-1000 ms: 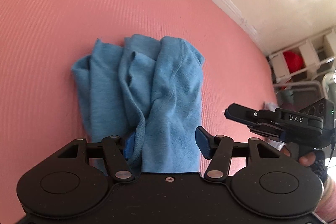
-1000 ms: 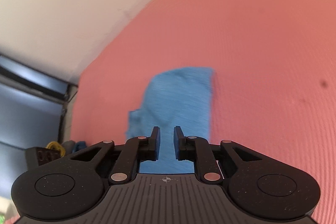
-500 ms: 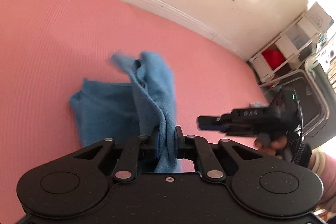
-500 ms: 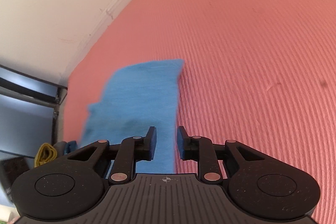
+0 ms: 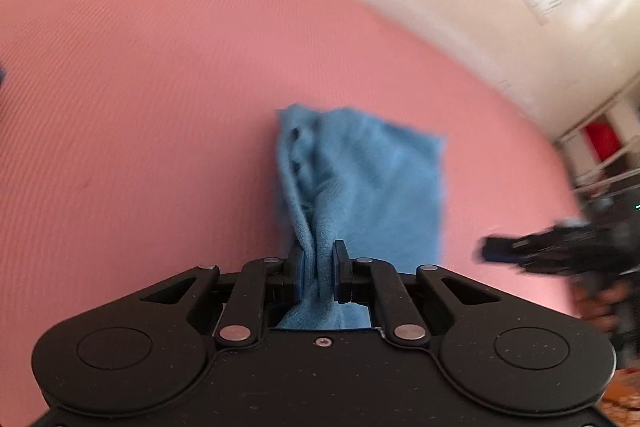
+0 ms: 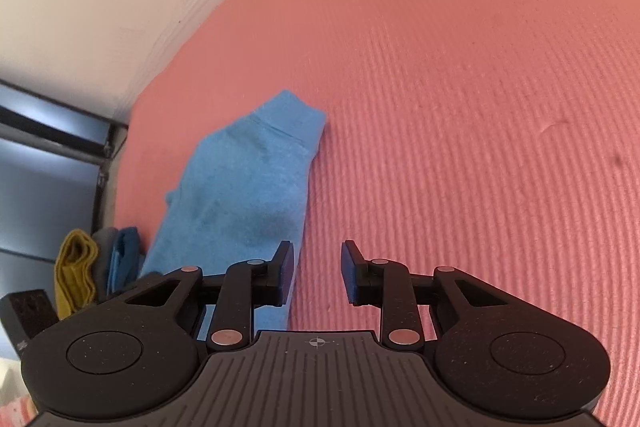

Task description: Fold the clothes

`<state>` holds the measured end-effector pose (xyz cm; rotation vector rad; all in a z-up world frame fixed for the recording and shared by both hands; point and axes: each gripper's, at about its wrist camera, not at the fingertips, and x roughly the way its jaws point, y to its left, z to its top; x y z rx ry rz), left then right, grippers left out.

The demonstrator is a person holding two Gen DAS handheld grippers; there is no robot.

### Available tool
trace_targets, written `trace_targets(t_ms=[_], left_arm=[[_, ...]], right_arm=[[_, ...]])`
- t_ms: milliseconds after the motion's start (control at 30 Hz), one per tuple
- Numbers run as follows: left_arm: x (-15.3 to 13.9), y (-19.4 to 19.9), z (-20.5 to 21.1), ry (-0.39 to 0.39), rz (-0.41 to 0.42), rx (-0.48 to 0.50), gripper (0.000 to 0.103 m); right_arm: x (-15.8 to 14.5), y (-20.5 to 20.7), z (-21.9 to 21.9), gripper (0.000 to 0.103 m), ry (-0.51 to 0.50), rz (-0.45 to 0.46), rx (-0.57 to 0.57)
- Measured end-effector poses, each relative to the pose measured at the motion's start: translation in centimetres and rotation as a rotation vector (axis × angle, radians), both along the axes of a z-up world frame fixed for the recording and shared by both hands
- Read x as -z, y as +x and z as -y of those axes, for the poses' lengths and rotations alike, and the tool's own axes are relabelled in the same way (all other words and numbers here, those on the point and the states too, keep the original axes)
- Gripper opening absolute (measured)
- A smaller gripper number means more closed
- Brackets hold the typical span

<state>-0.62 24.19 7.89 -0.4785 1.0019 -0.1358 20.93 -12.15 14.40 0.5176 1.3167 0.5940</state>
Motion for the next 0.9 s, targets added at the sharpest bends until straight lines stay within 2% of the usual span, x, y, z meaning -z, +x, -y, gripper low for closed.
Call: trace_targets(t_ms=[67,133,267,333,367,400,467,533,600,667,700,733,800,867,900], left_arm=[[1.1,-0.2,-0.7,-0.008,-0.045,-0.017,0.013],[0.8,-0.3,-1.0,-0.018,-0.044,-0.011,0.014],[-0.9,0.1,-1.0,0.01,-0.027,0.041,0.017],[-2.3,0.6,-1.2,0.048,0.018,0.065,0.029],[-3.1,0.8,-1.2,0.067,0.04,0.077,0.047],[-3.8,1.0,-1.3,0.086,0.063,0.089,0.054],[-5.5,1.5,-0.7,0.12,0.131,0.111,0.056],[-6.6,1.5,0.3,0.129,0.168,0.134,0.064],[-6.8,1.2,1.7,0.103,0.189,0.168,0.064],[-6.1,1.1,3.8,0.109,0.184,0.238,0.063],[-5.8,1.1,4.8,0.111,0.181,0.272,0.059],[-5.3,1.0,5.4,0.137,0.169,0.296,0.055],[-4.0,0.9,6.3,0.174,0.124,0.336,0.027],[-2.9,0.7,5.7,0.172,0.06,0.31,0.013],[-2.2,0.7,5.3,0.166,0.03,0.29,0.012]], right_arm=[[-0.1,-0.1,-0.3,0.024,0.001,0.003,-0.015],[-0.5,-0.1,-0.6,0.024,0.01,0.007,-0.025],[-1.4,0.6,-2.0,0.024,0.039,0.024,-0.023],[-2.1,1.0,-2.5,0.024,0.047,0.054,-0.026],[-2.4,1.2,-2.9,0.024,0.048,0.073,-0.032],[-2.7,1.4,-3.1,0.024,0.046,0.09,-0.04],[-3.2,1.7,-3.5,0.024,0.034,0.126,-0.052],[-3.5,2.0,-3.7,0.024,0.032,0.157,-0.068],[-3.8,2.2,-3.9,0.024,0.04,0.189,-0.094],[-4.1,2.1,-4.6,0.018,0.029,0.229,-0.127],[-4.2,2.1,-5.0,0.013,0.022,0.25,-0.144],[-4.2,2.2,-5.1,0.013,0.014,0.265,-0.158],[-4.1,2.3,-5.7,0.009,0.0,0.283,-0.182],[-3.8,2.5,-6.5,0.009,-0.023,0.29,-0.206],[-3.6,2.5,-6.8,0.009,-0.032,0.29,-0.214]])
